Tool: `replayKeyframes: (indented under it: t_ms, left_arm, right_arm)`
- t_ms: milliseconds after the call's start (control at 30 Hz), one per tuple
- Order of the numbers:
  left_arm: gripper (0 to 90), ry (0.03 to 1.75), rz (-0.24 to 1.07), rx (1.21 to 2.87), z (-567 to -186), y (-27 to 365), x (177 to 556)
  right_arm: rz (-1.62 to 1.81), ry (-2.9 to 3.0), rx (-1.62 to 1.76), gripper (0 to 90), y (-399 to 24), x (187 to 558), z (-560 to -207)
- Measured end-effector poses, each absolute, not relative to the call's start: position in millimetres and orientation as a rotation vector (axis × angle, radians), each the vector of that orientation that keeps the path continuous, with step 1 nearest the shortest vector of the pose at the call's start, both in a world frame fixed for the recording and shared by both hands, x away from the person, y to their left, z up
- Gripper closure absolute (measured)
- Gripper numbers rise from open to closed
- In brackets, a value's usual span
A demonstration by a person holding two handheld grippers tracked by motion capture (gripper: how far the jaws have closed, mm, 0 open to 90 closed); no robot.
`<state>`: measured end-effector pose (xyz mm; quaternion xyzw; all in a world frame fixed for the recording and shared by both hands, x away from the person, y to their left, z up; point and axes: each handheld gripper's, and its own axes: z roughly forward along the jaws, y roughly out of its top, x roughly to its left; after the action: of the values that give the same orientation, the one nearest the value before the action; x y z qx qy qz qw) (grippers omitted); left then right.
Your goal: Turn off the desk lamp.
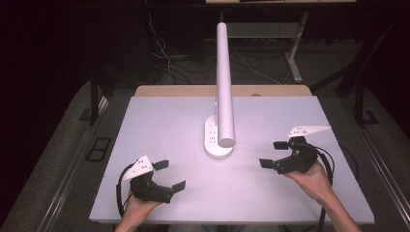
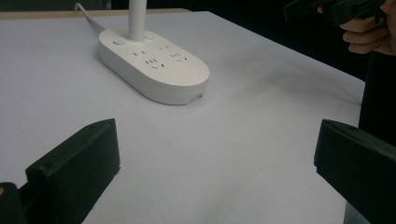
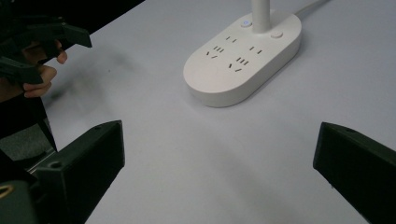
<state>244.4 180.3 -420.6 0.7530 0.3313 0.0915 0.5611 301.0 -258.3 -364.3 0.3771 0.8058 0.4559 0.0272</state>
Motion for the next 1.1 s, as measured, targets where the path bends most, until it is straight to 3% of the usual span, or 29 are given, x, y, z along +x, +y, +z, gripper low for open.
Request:
replayKeyframes:
  t_ms: [1100]
  left_arm:
    - [0.0,0.777,0.208,1.772,-421,182,245]
  right_arm:
    - [1.334,2.541,1.141,2.1,-219,368,-347]
